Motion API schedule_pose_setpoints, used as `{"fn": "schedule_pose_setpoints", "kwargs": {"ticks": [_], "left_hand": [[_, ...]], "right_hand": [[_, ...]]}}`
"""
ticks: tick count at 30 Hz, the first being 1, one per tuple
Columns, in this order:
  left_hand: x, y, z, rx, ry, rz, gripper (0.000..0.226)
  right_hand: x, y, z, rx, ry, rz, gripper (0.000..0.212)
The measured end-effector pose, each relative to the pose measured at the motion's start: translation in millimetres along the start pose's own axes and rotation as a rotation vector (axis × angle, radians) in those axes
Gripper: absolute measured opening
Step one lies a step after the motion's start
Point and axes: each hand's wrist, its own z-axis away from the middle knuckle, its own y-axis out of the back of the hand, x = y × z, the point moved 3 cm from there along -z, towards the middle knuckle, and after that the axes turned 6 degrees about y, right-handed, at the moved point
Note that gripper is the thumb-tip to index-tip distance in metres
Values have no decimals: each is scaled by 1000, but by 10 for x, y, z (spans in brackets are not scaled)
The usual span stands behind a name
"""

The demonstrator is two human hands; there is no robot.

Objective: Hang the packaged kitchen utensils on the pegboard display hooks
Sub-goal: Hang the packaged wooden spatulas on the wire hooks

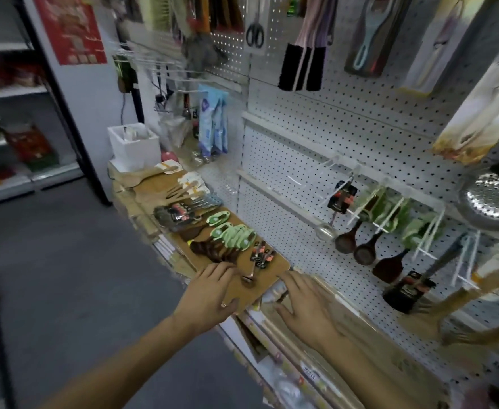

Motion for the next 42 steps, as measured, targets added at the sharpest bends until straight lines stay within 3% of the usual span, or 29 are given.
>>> {"fn": "schedule_pose_setpoints", "kwargs": {"ticks": [12, 18, 27, 42], "left_hand": [[-2358, 580, -95, -25, 186, 33, 53], [-3262, 696, -127, -61, 281, 9, 51], [-4256, 434, -842, -154, 311, -29, 48], [-5673, -162, -2526, -306, 302, -34, 48]], "right_hand": [[-1278, -1047, -1815, -136, 51, -41, 61], [-1564, -1517, -2529, -154, 66, -58, 60], [-1337, -2271, -3650, -221, 34, -91, 54], [-739, -3337, -5377, -355, -181, -155, 52]]}}
